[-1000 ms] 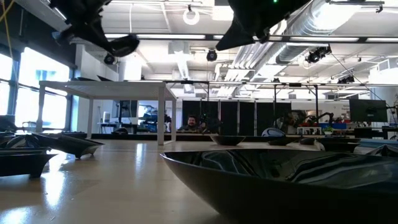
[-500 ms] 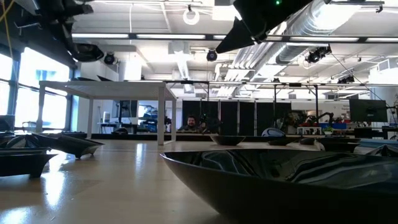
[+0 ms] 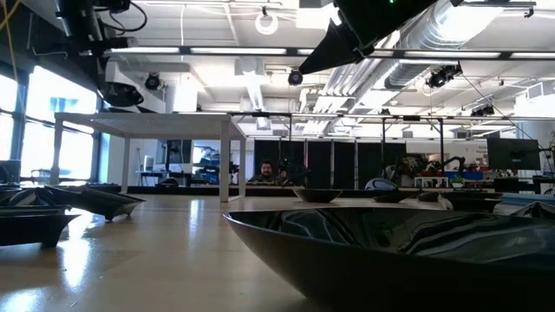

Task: Pick & Place Mini shaped plates
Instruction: Stack the black leaf shaped plate on top of the black leaf shaped plate on the shelf

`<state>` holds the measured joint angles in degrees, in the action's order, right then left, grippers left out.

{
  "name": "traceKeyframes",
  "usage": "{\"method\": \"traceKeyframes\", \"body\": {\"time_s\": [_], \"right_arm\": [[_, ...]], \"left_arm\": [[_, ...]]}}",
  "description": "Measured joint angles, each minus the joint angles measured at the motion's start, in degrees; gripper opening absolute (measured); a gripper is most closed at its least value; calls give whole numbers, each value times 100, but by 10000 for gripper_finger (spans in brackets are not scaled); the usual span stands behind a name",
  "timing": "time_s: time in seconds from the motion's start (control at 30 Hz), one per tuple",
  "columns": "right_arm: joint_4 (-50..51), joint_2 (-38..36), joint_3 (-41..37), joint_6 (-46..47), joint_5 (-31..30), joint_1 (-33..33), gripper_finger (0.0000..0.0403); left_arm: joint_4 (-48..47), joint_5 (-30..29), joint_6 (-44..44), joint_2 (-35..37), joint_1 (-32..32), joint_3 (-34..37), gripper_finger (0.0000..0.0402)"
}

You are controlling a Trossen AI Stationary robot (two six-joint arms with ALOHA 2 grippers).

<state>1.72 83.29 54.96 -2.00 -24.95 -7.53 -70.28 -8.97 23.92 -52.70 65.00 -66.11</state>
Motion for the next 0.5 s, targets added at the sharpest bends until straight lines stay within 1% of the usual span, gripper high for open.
{"method": "traceKeyframes", "body": {"time_s": [0.3, 0.5], "right_arm": [[20, 0, 0, -48, 6, 0, 2], [-37, 0, -48, -71, 7, 0, 2]], "left_arm": [[142, 727, -105, -62, 752, 13, 0], [140, 939, -120, -218, 939, 17, 0]]}}
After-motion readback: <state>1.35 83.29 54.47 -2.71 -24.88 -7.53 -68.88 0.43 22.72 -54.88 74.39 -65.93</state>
